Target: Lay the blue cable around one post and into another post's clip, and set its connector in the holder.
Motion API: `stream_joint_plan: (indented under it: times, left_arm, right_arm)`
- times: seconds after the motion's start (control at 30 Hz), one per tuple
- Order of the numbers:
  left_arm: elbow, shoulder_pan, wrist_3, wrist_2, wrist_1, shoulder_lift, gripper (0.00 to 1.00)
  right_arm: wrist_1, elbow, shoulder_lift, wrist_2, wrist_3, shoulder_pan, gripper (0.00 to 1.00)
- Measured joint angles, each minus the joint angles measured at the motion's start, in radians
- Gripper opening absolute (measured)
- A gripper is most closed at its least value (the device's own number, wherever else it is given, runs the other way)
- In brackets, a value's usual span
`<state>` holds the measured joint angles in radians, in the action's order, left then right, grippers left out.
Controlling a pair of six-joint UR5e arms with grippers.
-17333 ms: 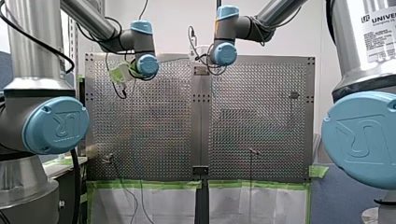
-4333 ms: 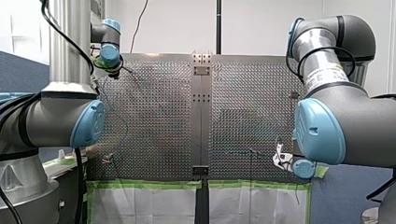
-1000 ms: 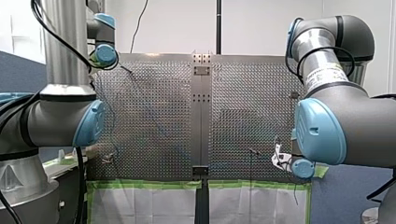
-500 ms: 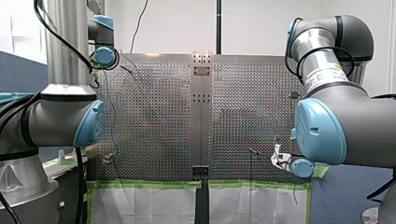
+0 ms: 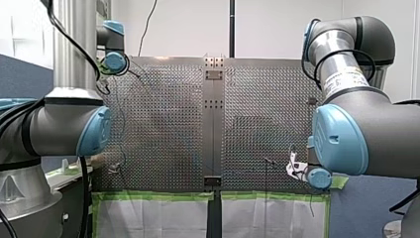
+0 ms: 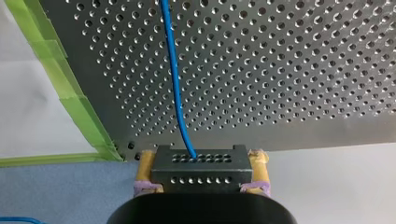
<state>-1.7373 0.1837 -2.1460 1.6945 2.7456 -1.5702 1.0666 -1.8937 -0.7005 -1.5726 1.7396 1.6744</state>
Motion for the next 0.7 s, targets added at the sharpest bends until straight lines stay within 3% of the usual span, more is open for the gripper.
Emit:
stream_joint_plan:
  times: [0.27, 0.47, 0.7]
  left_arm:
    - [0.065, 0.016, -0.01, -0.001, 0.007, -0.065, 0.14]
    - [0.108, 0.031, -0.056, -0.004, 0.0, -0.108, 0.16]
    - [0.107, 0.044, -0.112, -0.005, -0.005, -0.116, 0.16]
  right_arm:
    - [-0.001, 0.0, 0.0, 0.0, -0.004, 0.003, 0.0]
    - [-0.002, 0.0, 0.0, 0.0, -0.006, 0.006, 0.0]
    - [-0.002, 0.0, 0.0, 0.0, -0.011, 0.006, 0.0]
